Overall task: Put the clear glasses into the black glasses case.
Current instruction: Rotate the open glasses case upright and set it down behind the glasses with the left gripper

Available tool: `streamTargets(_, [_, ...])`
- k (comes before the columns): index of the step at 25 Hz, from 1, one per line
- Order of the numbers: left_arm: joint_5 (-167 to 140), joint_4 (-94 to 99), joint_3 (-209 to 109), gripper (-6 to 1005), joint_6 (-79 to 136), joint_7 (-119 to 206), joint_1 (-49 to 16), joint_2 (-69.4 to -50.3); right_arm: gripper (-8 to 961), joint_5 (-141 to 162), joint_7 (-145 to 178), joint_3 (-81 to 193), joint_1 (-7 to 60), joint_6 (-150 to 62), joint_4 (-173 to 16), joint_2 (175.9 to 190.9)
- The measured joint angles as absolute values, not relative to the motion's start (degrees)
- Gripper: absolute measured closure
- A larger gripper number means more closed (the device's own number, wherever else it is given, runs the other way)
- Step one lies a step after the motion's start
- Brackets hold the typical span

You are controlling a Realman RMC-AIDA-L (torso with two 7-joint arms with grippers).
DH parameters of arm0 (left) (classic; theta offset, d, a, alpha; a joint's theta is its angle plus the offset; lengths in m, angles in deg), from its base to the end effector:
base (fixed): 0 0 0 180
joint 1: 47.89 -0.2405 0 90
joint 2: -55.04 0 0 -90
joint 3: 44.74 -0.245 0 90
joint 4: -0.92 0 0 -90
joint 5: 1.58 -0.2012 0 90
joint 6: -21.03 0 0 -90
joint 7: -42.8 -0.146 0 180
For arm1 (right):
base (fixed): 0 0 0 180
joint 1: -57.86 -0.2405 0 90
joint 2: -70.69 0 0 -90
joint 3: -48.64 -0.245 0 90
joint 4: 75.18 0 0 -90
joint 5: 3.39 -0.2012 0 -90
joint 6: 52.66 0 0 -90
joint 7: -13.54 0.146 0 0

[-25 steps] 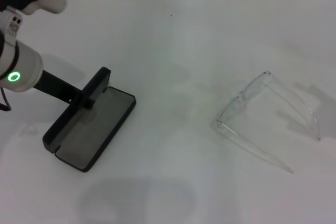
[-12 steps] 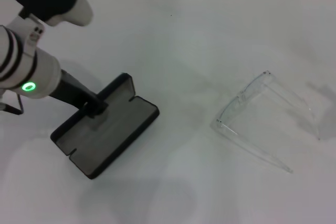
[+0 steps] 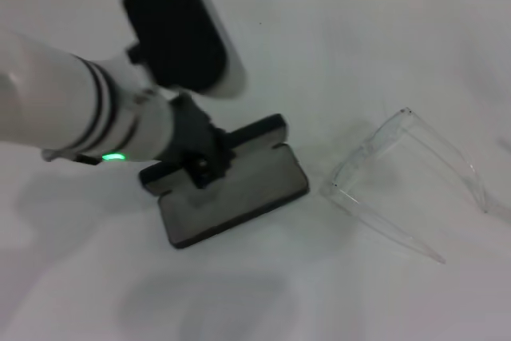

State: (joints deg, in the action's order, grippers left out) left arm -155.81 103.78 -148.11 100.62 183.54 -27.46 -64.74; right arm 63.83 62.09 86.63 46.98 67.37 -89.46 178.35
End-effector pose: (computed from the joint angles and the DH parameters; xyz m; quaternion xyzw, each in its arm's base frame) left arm -0.1253 0.2915 -0.0217 -0.9581 -0.0676 0.1634 0.2255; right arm 0.3048 0.2017 0.1232 -0.7540 0.0623 0.5424 0.3653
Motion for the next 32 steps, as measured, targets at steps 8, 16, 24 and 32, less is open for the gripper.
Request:
streamTargets(8, [-162.2, 100.5, -157.1, 793, 92.7, 177.9, -25.5, -64.84, 71, 63.8, 62.2, 85.2, 50.2, 70.4, -89.8, 178.26])
streamTargets(16, [-161.6, 93.4, -160.6, 794, 86.2, 177.5, -20.3, -64.84, 71, 63.8, 62.1, 84.8, 52.3, 70.4, -89.6, 178.45])
streamTargets(24, [-161.4, 90.7, -165.9, 794, 80.3, 176.8, -18.9, -65.01, 71, 63.8, 62.1, 84.1, 52.5, 70.5, -89.4, 178.44])
streamTargets(32, [-162.5, 91.0, -165.7, 794, 80.3, 176.8, -18.9, -65.00, 72, 64.3, 62.0, 84.2, 52.5, 70.4, -89.4, 178.44])
